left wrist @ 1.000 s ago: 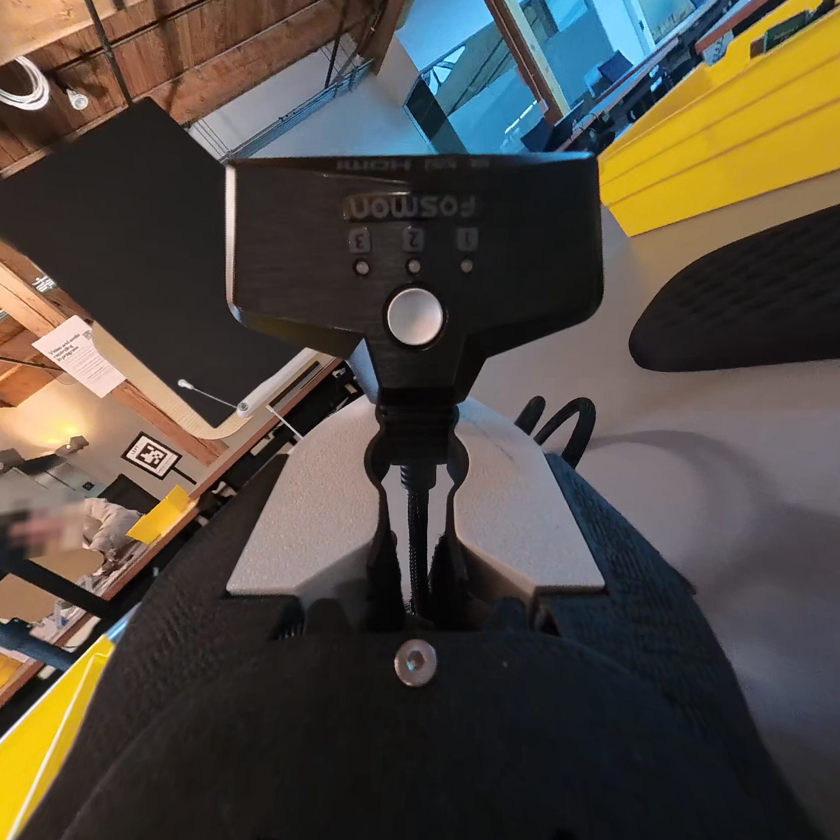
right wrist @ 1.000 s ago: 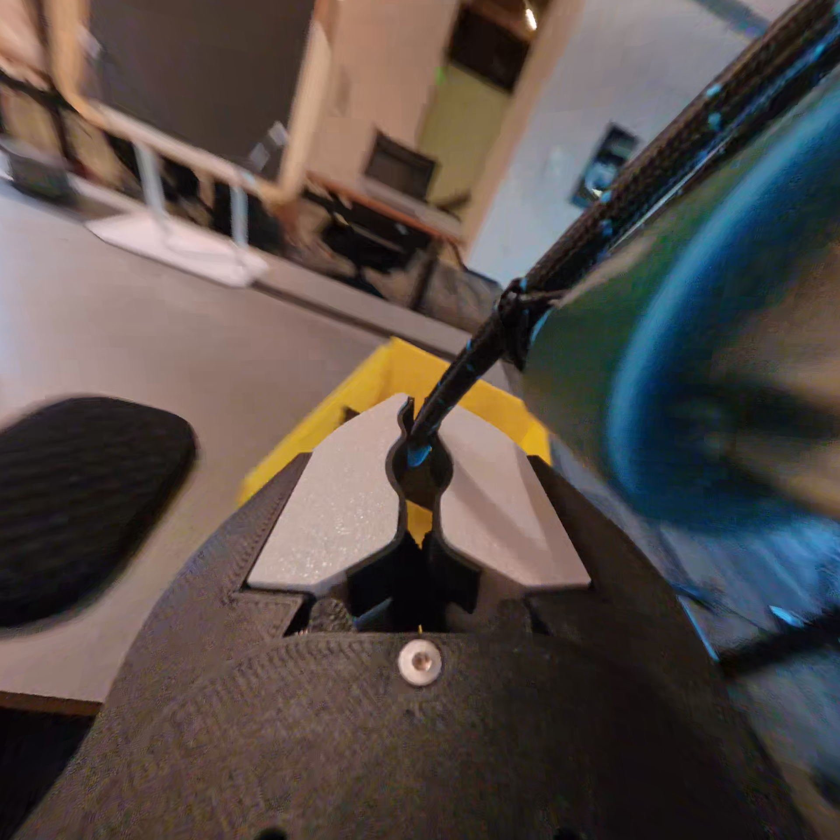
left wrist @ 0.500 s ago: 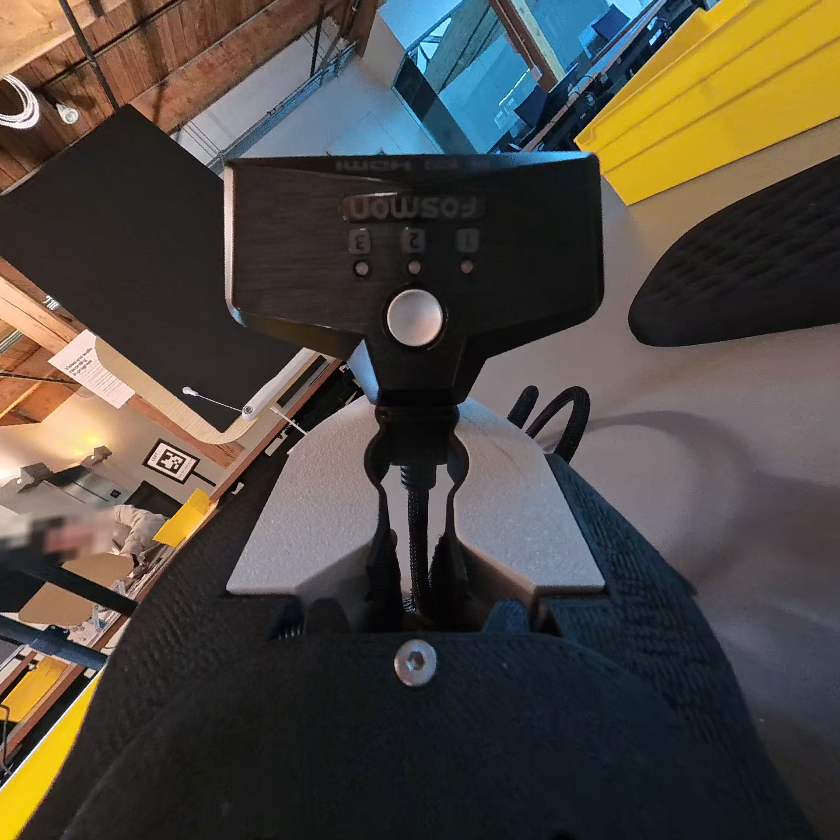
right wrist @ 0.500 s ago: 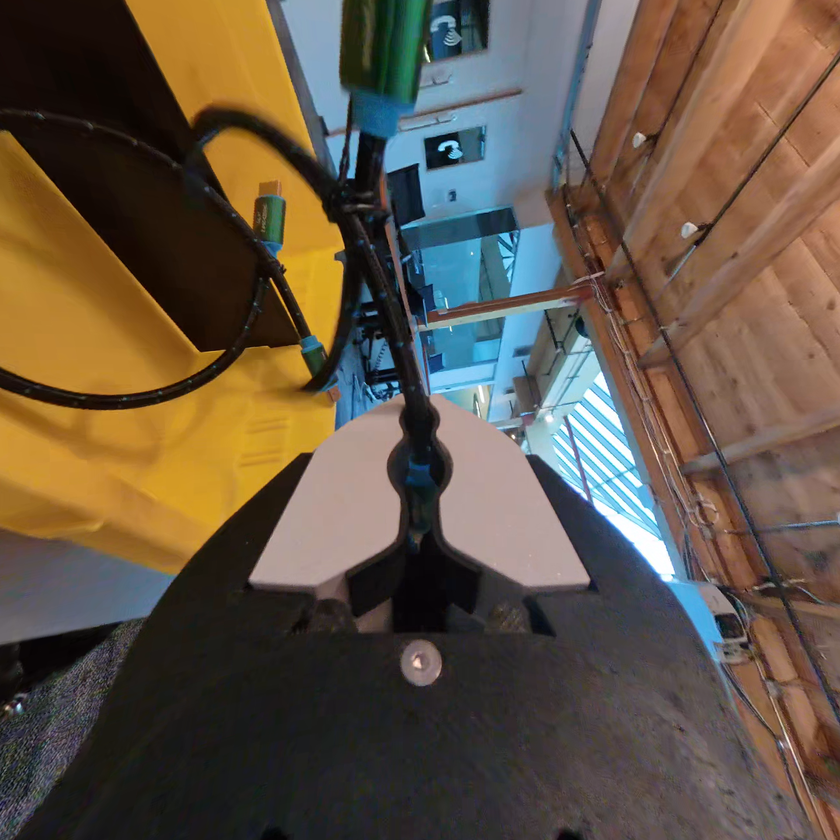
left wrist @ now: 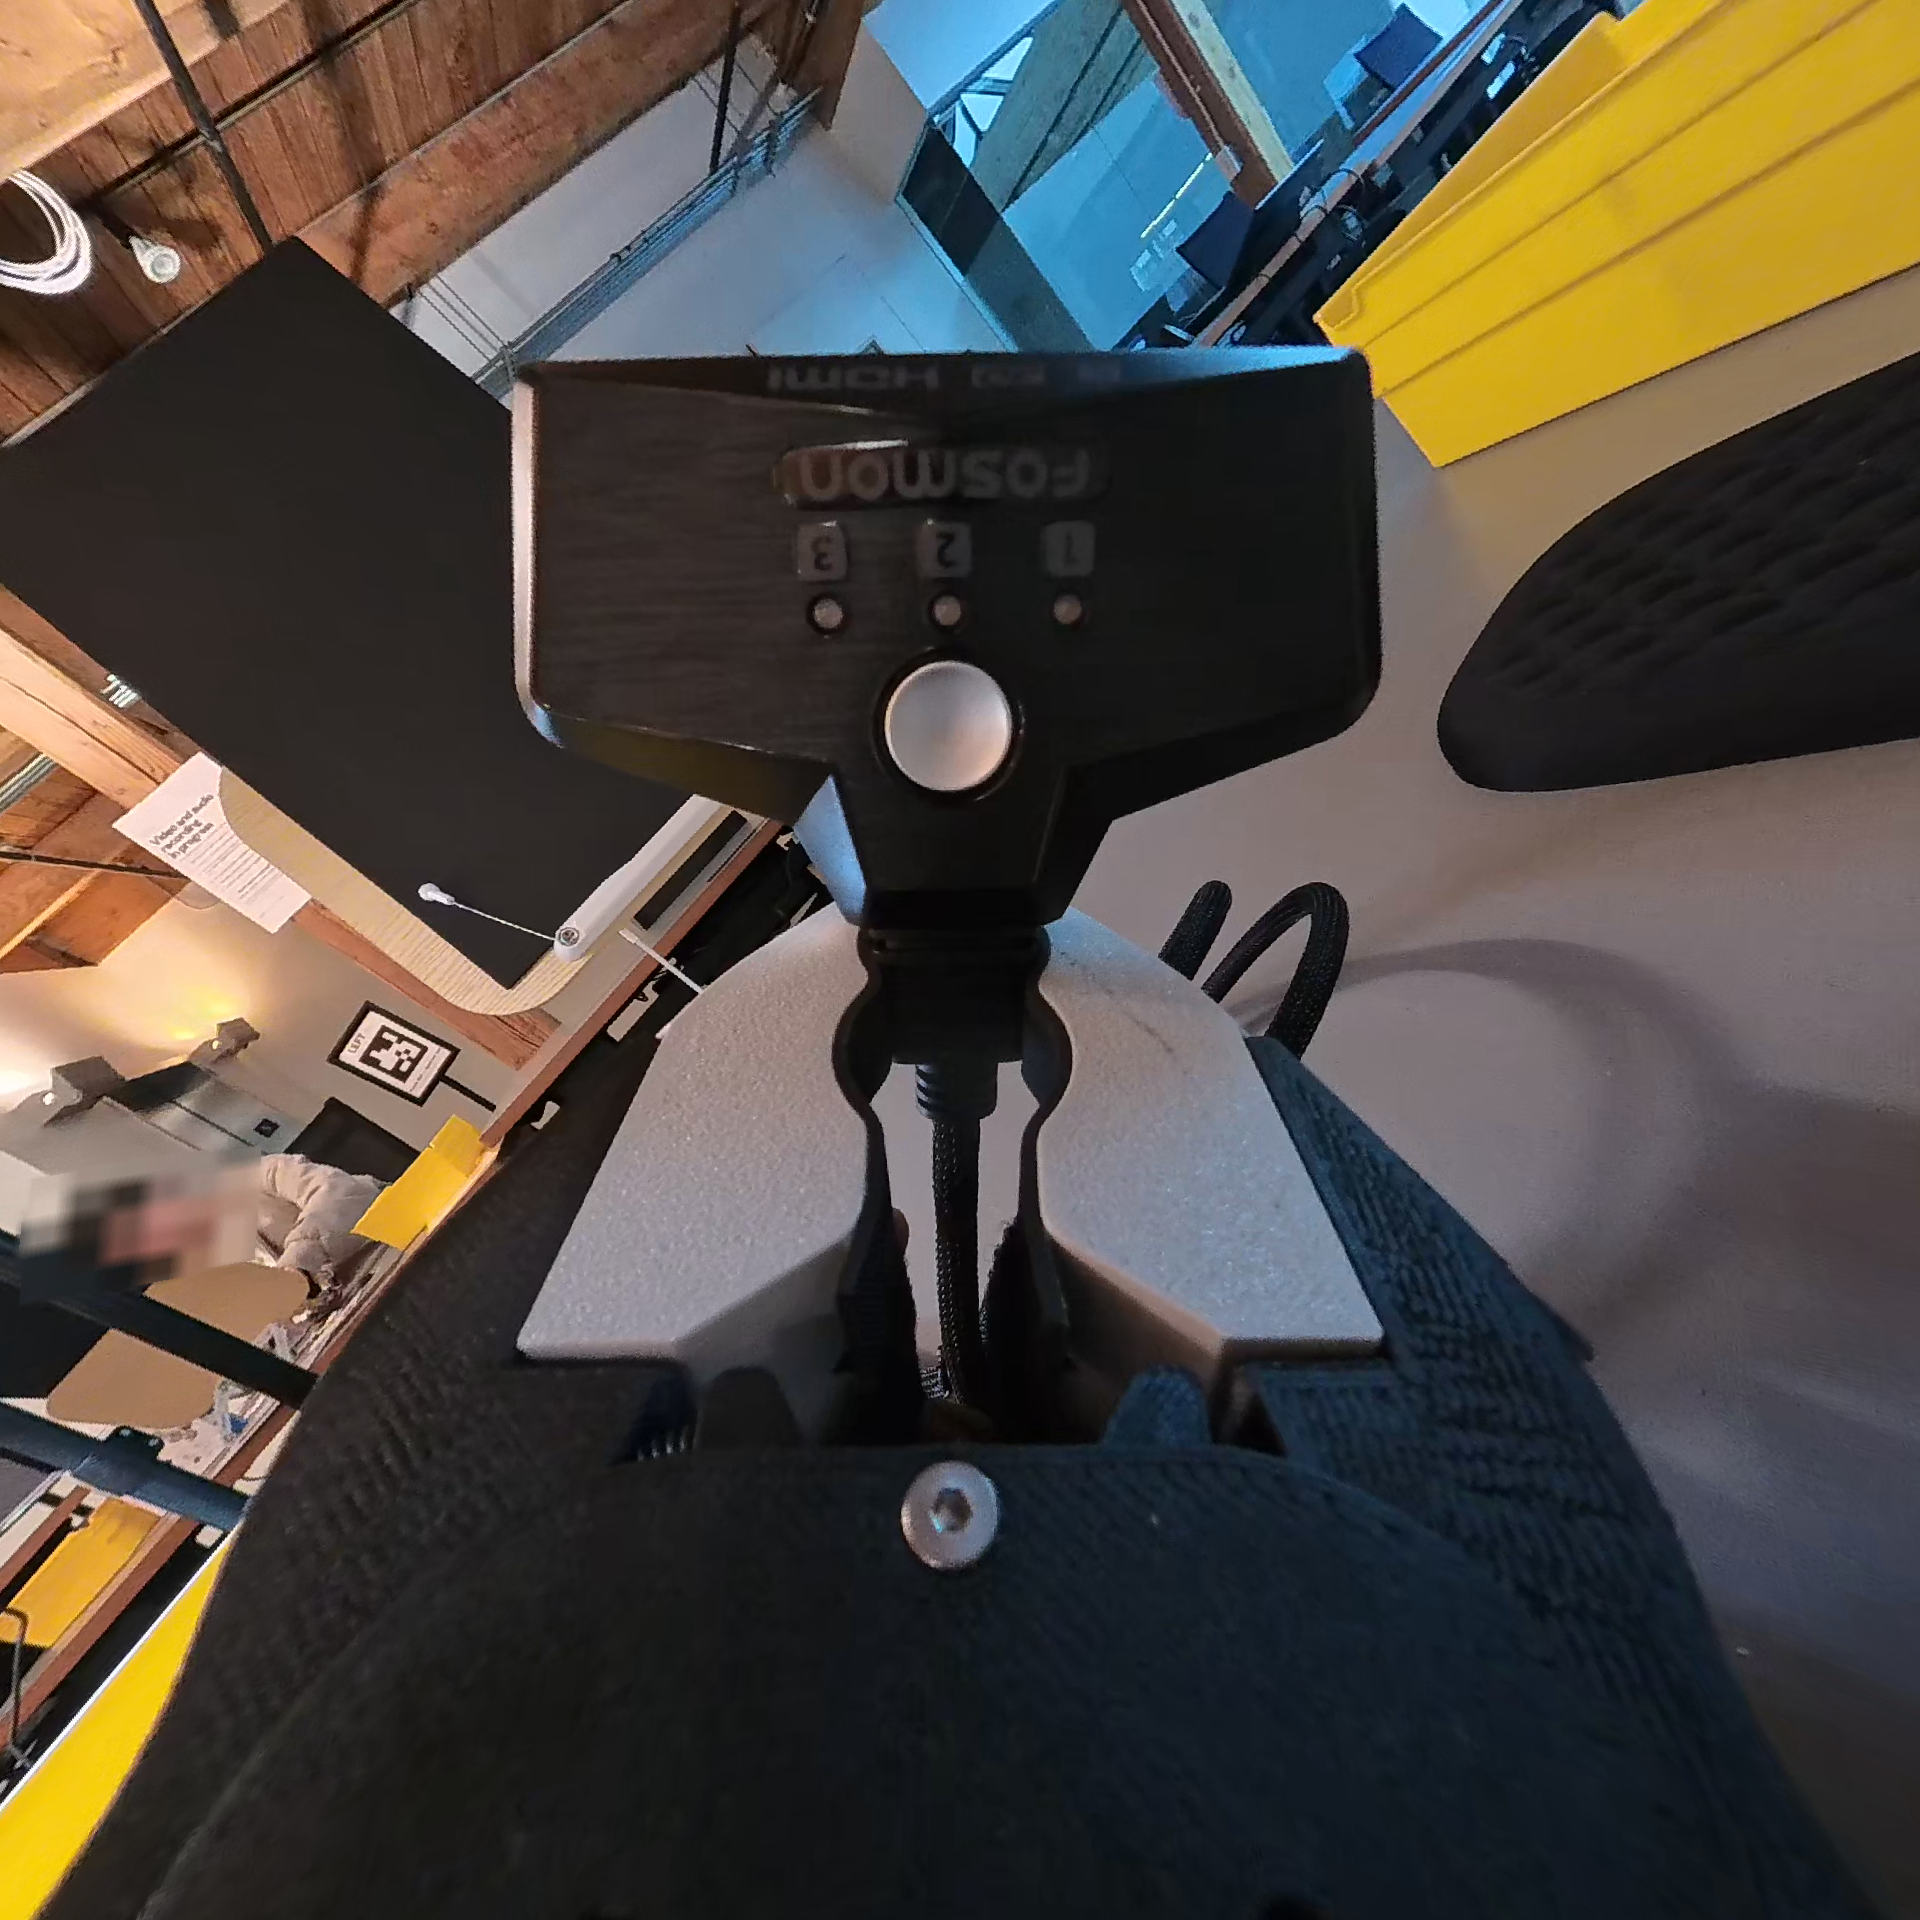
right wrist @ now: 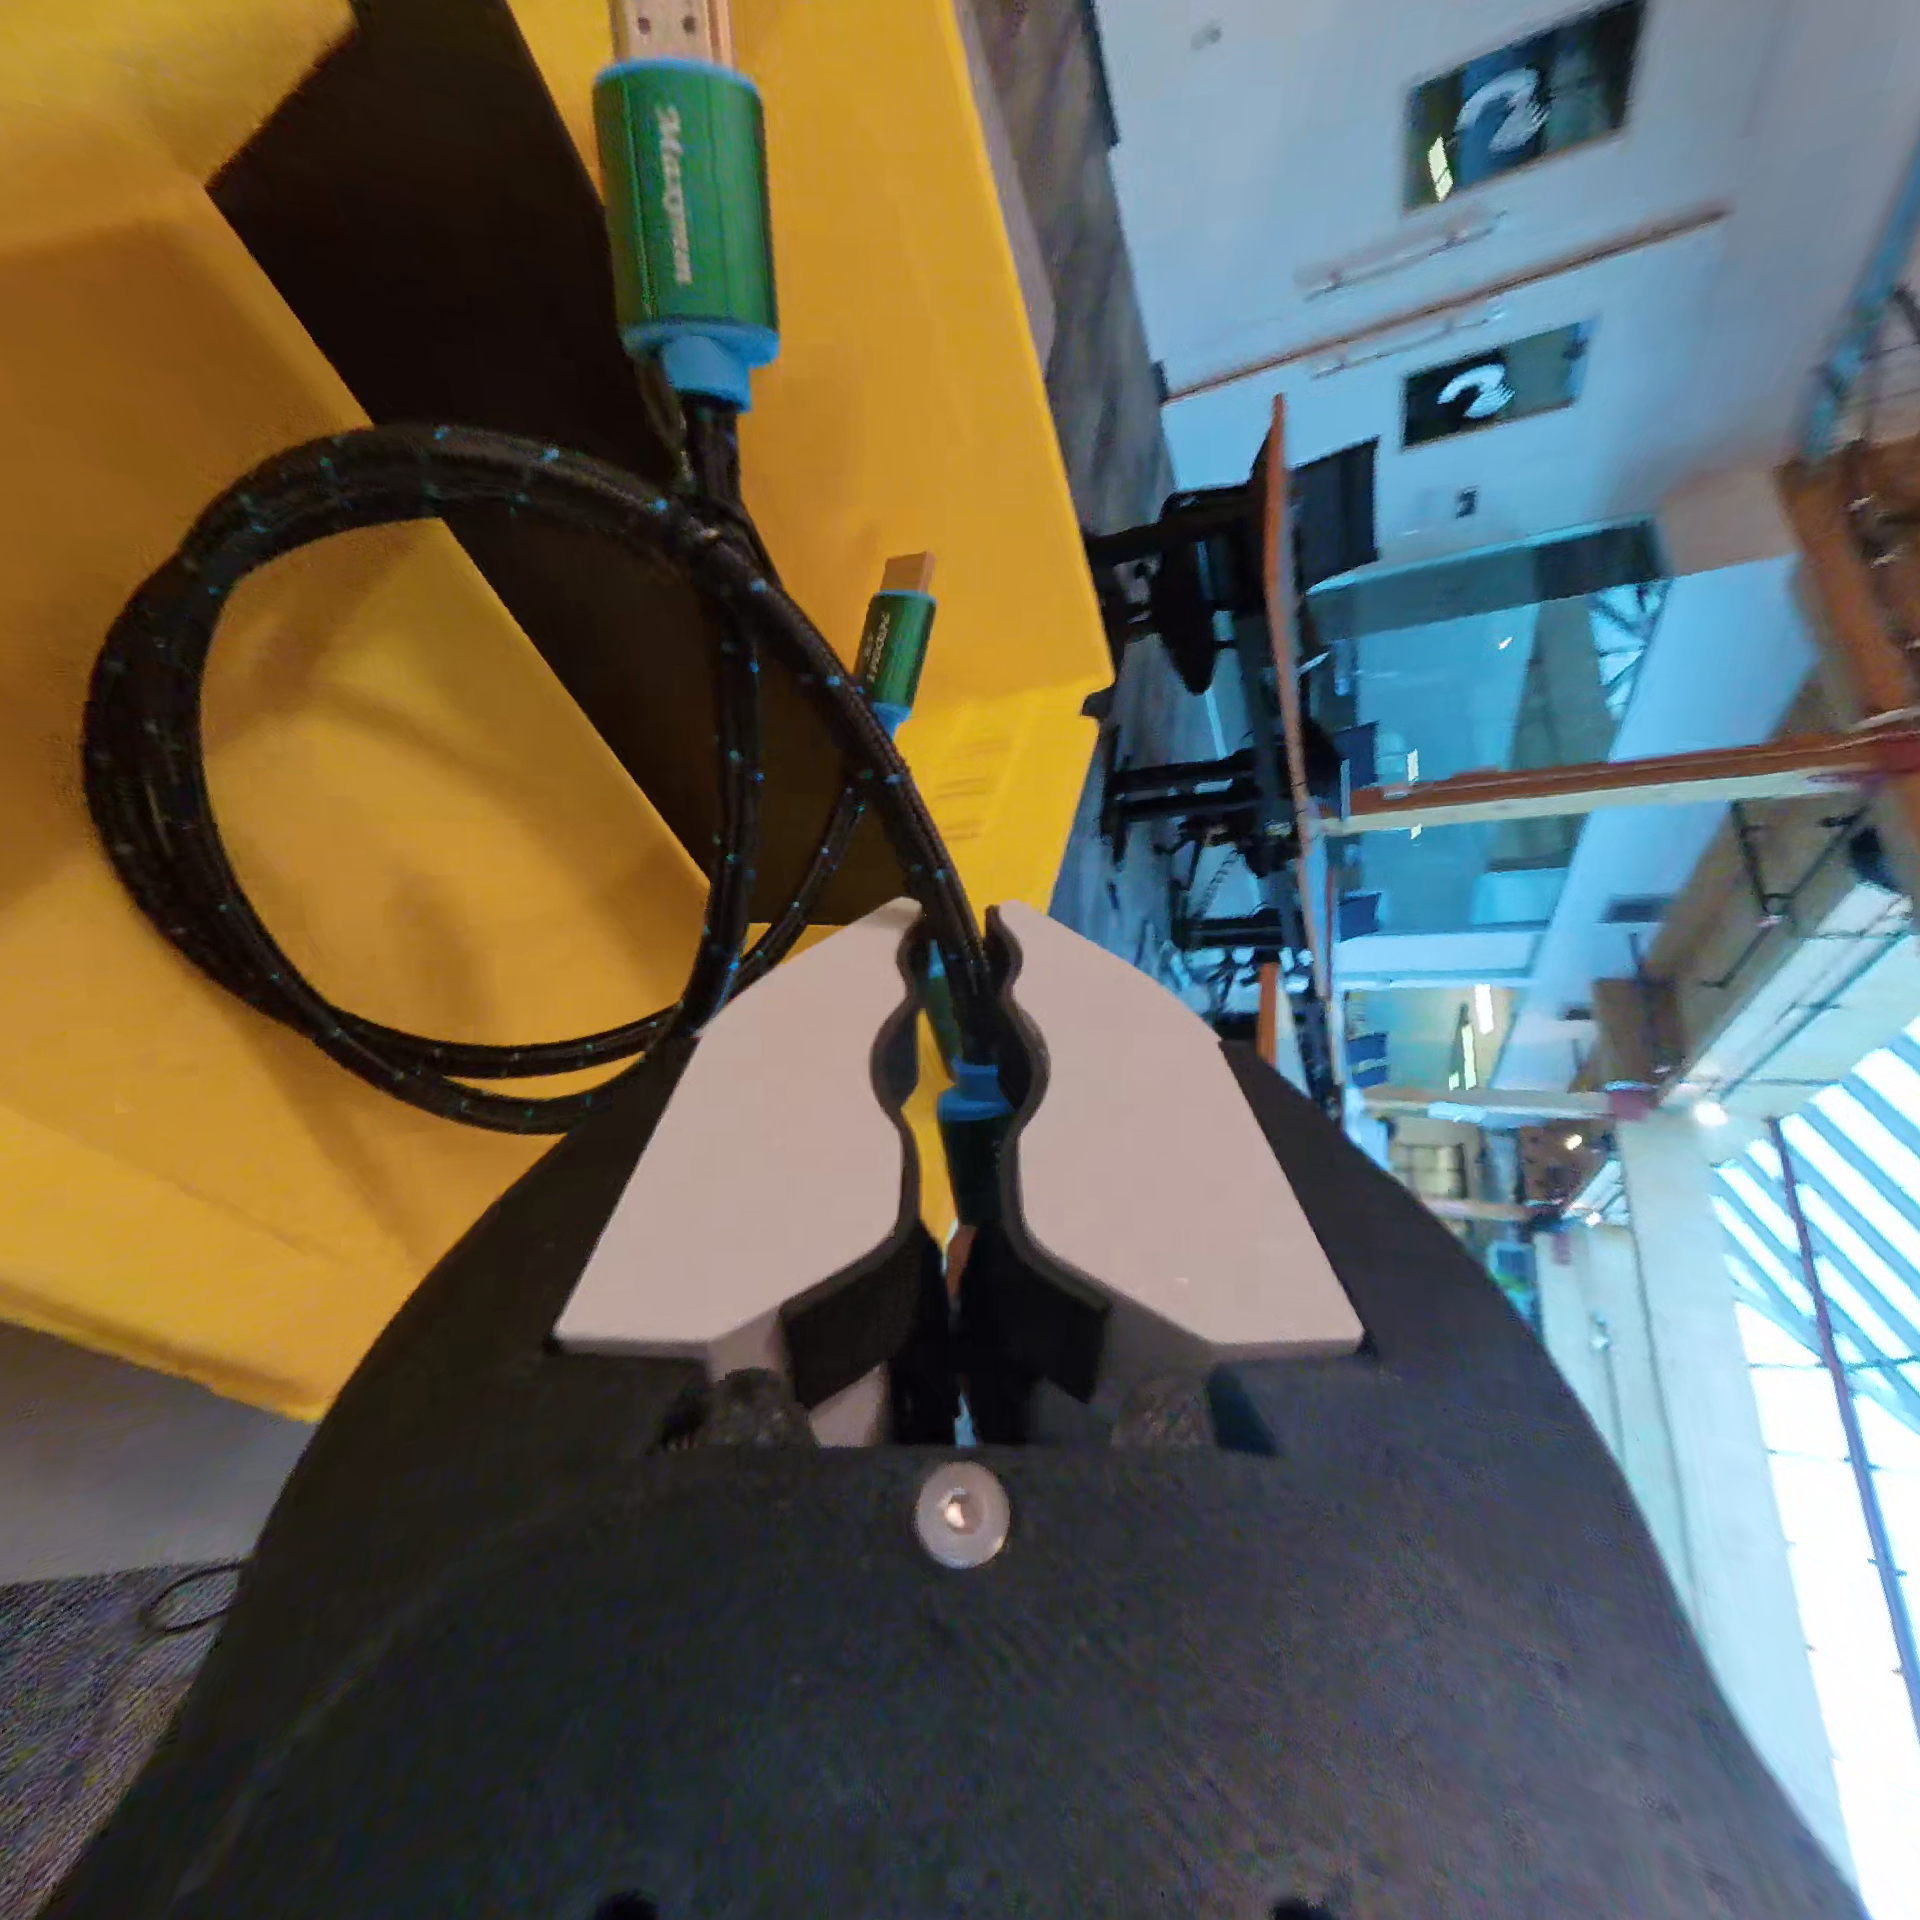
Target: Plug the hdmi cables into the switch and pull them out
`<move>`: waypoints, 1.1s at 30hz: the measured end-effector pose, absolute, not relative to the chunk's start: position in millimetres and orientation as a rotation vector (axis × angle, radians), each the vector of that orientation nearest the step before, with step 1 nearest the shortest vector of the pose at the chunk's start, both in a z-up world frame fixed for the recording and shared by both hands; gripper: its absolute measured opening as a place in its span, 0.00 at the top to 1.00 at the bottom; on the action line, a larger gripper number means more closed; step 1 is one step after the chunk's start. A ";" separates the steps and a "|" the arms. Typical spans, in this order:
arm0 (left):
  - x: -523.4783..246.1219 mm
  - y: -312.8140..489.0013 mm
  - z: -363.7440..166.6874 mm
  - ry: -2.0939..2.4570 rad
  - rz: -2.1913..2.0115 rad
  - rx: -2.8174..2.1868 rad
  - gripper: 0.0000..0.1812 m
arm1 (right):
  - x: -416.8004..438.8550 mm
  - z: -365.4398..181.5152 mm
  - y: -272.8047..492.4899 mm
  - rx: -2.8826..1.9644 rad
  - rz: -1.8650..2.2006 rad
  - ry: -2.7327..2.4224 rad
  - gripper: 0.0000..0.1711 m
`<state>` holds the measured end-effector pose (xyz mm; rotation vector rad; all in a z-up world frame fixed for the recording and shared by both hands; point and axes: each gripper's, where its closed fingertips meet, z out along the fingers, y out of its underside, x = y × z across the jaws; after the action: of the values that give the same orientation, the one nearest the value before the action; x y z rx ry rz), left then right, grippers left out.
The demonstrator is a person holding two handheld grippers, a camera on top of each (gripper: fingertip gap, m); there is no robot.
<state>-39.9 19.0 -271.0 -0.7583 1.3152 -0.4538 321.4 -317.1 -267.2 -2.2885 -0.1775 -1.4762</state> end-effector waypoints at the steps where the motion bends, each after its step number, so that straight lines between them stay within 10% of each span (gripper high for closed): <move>1: -39.9 19.0 -270.9 1.315 -0.454 -0.759 0.88 | 327.7 -272.4 -317.8 -2.325 -1.455 -0.135 0.89; 10: -39.3 18.3 -271.2 1.317 -0.449 -0.756 0.89 | 320.0 -246.1 -311.1 -2.014 -1.178 0.278 0.79; 20: -38.0 15.5 -271.5 1.328 -0.416 -0.731 0.89 | 106.2 -131.0 -202.8 -1.154 -0.041 -0.149 0.78; 30: -31.4 -6.7 -277.9 1.413 -0.296 -0.547 0.89 | -55.0 -247.4 -53.7 -1.548 0.385 -0.454 0.62; 33: -27.8 -19.7 -287.8 1.482 -0.294 -0.470 0.88 | -61.5 -267.6 -47.3 -1.606 0.259 -0.545 0.84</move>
<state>-27.8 -19.7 -287.8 -0.4704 1.4825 -0.2938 -61.5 -47.3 -267.6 -1.6063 -0.5455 0.2588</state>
